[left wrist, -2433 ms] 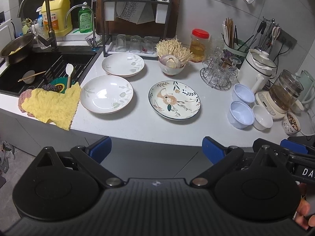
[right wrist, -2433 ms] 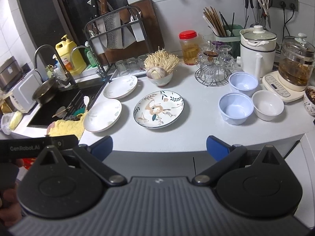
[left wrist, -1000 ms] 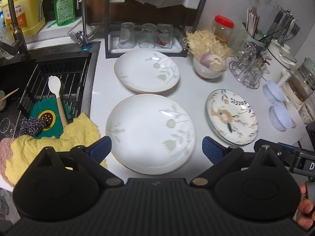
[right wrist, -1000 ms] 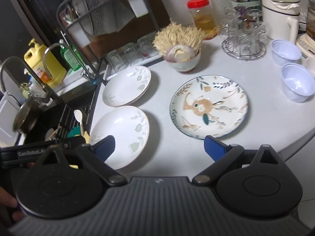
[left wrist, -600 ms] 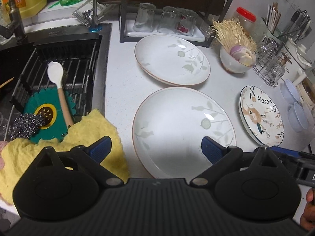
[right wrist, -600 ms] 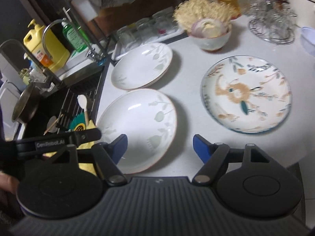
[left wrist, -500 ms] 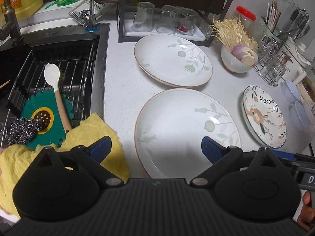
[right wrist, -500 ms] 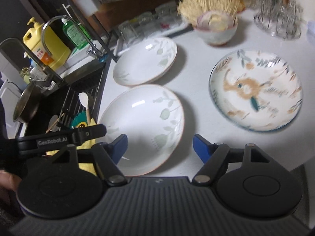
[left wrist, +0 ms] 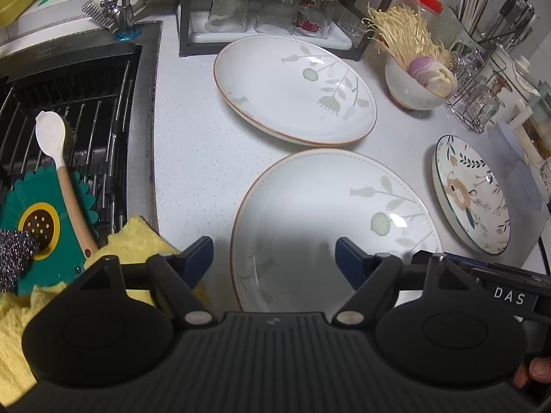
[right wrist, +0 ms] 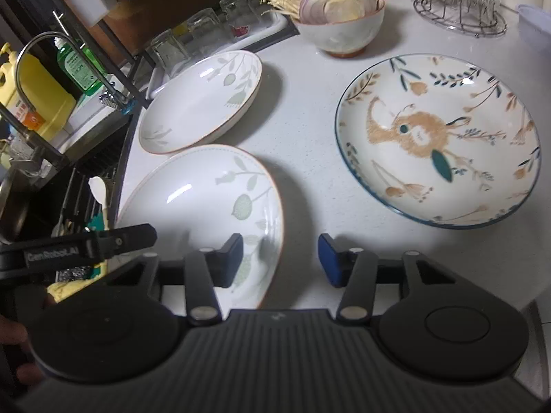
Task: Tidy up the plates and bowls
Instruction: 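Move both grippers toward the rim of the larger white leaf plate, then close the left gripper on the plate rim while the right gripper also closes on it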
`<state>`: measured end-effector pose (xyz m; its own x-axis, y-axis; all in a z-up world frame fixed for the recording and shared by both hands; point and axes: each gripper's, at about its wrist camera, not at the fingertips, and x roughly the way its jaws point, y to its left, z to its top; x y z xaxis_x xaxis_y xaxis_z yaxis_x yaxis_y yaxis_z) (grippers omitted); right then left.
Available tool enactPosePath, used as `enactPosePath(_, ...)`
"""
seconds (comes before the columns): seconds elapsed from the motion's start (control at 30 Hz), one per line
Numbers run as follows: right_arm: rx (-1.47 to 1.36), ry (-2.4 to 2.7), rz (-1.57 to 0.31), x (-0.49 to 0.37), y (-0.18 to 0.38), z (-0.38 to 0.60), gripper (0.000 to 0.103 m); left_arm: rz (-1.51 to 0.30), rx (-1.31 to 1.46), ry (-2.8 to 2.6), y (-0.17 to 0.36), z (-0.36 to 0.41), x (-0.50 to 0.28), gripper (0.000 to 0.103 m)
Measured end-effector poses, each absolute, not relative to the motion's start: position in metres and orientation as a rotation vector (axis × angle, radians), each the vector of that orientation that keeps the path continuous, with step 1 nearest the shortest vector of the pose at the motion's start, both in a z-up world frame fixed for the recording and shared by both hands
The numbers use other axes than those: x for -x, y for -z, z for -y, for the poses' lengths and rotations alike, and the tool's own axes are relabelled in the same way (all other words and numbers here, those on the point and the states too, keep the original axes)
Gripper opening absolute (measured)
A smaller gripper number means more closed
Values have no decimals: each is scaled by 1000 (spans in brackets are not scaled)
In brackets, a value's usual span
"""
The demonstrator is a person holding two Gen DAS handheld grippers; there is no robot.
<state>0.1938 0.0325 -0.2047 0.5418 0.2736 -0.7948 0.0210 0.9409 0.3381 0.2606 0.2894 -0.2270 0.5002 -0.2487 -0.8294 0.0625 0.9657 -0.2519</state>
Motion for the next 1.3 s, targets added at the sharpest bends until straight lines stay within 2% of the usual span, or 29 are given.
enactPosePath(0.07,-323,-158,-989,-196,207,-35,43,-1036,188,190,231,-290,-263,74)
enactPosePath(0.2,-334,-155,-1009,-202,214,-38,27,-1056,223,196,240,-295,-266,58)
enactPosePath(0.3,-343,-167,-1006,-204,215,-41,23,-1042,203,204,241,-293,-267,55)
enactPosePath(0.33,-344,-172,-1006,-204,216,-43,23,-1045,209,210,241,-292,-268,51)
enactPosePath(0.6,-358,-169,-1009,-206,215,-44,24,-1054,271,215,242,-300,-278,43)
enactPosePath(0.87,-362,-165,-1023,-207,203,-44,24,-1066,251,251,227,-301,-283,43)
enactPosePath(1.3,-395,-164,-964,-205,149,-15,24,-1012,232,292,158,-277,-288,43)
